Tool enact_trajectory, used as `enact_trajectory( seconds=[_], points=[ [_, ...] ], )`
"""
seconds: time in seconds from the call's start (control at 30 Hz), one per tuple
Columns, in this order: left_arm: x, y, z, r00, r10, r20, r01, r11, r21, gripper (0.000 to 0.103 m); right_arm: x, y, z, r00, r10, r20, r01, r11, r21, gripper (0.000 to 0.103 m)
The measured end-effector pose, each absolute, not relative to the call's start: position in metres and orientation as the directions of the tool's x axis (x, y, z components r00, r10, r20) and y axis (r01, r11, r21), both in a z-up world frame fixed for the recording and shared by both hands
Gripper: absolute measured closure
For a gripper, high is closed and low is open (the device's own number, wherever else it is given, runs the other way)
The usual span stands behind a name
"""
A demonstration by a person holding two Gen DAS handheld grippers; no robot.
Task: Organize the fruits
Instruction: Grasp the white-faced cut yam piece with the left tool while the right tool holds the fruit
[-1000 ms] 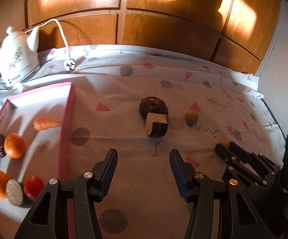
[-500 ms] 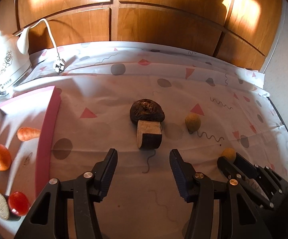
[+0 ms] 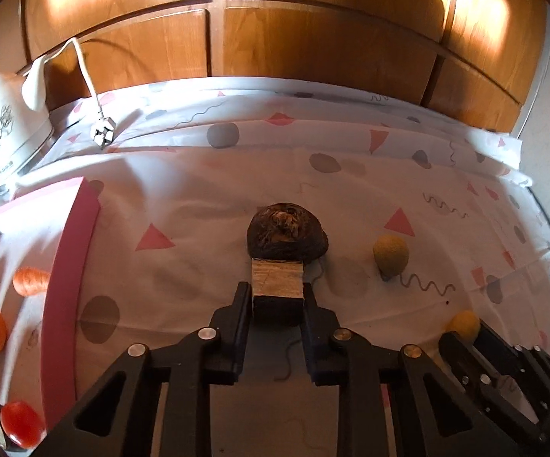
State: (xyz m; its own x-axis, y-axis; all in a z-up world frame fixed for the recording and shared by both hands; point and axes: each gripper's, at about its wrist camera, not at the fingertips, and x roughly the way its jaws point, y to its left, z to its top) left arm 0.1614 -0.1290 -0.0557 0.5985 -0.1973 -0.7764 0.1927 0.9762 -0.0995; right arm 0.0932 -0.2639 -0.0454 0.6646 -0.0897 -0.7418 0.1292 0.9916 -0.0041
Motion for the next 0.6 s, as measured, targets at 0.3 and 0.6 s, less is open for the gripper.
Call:
enact_trajectory(
  seconds=[0.3,0.6],
  points=[
    [0.106,-0.102,-0.06,0.635,-0.2,-0.746,0.197,0.976,-0.094,0.079,0.094,-0.264,-0.046,0.665,-0.085,-0.742,0.127,0.992,0.0,0.075],
    [0.105,-0.105,-0.065,0.651,-0.191,-0.735,0.203,0.976,-0.074,0.078,0.095,-0.263,-0.047,0.66,-0.1,-0.745,0.128,0.992,-0.02,0.075]
  ],
)
